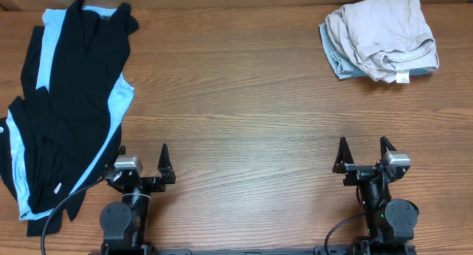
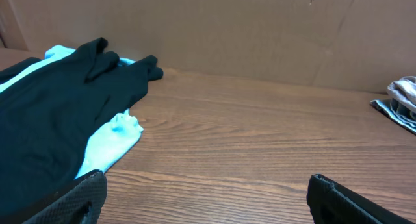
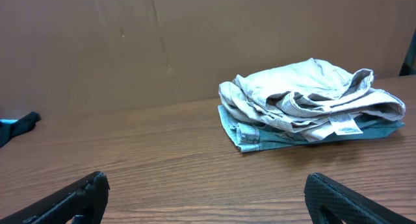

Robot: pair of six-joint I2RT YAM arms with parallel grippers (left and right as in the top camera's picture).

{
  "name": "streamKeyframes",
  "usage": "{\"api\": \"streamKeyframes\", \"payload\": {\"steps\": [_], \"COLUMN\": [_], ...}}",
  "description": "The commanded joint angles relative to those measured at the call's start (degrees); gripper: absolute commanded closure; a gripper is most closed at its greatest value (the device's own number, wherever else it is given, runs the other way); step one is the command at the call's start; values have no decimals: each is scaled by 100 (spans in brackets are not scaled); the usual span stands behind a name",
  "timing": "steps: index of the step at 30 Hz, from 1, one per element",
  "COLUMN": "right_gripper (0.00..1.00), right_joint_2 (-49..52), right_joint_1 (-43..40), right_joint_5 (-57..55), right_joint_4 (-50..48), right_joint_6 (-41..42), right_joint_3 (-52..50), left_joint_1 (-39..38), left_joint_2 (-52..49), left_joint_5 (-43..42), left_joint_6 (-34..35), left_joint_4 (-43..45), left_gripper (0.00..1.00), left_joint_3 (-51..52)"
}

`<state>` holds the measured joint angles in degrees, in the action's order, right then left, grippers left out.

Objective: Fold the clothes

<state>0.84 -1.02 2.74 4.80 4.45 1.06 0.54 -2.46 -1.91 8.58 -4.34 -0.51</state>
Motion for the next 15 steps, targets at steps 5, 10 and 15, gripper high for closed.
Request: {"api": "streamKeyframes", "payload": {"steps": [5, 10, 15], "right_gripper": [0, 0, 0], "right_joint_2": [-68, -68, -68], "right_joint_1": [31, 31, 33], "right_joint_5": [-37, -55, 9], "right_joint_4": [-17, -17, -20], "right_joint_6": [15, 4, 22], "right_joint_3": [-61, -61, -61], "left_joint_1": [48, 48, 50], "left_joint_2": [59, 59, 59], "left_joint_5": [44, 46, 59], "left_joint_6": [-129, -131, -129], "left_joint_4": [-7, -7, -7], "left_gripper": [0, 0, 0], "left_joint_3": [24, 24, 24]}}
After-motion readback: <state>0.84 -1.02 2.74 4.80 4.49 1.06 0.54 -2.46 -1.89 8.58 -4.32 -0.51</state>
